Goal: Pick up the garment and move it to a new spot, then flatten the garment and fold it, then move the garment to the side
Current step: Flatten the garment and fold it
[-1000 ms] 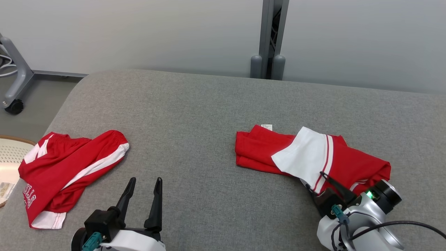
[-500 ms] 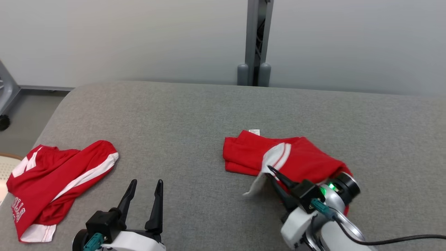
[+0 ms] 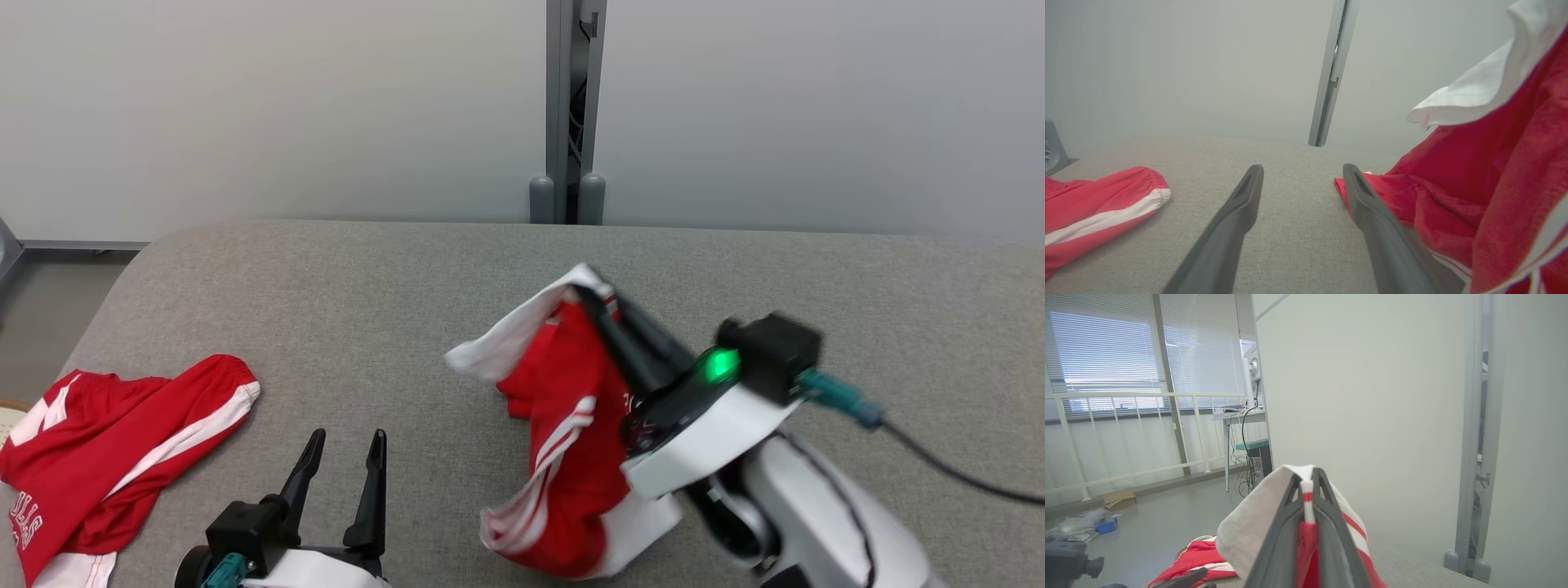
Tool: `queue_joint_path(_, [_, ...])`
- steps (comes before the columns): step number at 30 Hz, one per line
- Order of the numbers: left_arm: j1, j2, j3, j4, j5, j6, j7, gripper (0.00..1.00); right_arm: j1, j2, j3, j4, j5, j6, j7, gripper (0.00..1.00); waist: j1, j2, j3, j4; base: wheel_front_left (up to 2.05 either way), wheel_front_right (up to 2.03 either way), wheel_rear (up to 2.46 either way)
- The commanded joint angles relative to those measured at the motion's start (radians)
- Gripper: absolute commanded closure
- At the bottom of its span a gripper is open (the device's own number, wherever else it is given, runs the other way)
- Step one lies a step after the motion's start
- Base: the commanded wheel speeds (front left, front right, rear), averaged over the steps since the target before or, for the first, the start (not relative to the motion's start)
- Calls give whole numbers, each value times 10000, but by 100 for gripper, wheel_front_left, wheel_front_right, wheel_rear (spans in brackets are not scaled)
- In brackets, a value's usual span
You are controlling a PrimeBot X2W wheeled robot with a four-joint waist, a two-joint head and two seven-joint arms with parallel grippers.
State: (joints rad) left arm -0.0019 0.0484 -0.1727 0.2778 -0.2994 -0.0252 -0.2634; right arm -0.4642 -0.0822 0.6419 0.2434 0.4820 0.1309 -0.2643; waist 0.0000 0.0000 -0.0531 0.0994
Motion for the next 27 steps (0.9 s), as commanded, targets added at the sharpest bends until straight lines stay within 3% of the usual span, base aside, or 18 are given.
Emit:
queue_joint_path(1, [74,40,-14,-26,-48,33,-23,0,-171,-341,-391,-44,586,-3,0,100,0,0,-3,12,0,0,0])
queue_joint_path(7, [104,42,-85,-21,-54,16,-23,0,-285,-1266,-1944,779,1058,-1,0,100,0,0,15,125,0,0,0])
queue_joint_path(13, [172,39,-1,-8,33,27,-23,0,-304,-1575,-3657,1385,834,-3,0,100,0,0,6,84,0,0,0])
queue_joint_path(18, [155,37,-3,22,71,2,-23,0,-854,-2159,-5452,1768,-685,-3,0,100,0,0,27,-16,0,0,0])
queue_joint_path(23, [135,39,-65,40,2,47,-23,0,-1434,-2136,-6989,1979,-2186,-1,188,100,0,0,18,-53,0,0,0])
queue_joint_path(27, [116,39,-154,55,-66,65,-23,0,-1690,-1644,-7297,1844,-2501,-1,715,100,0,0,45,-21,0,0,0])
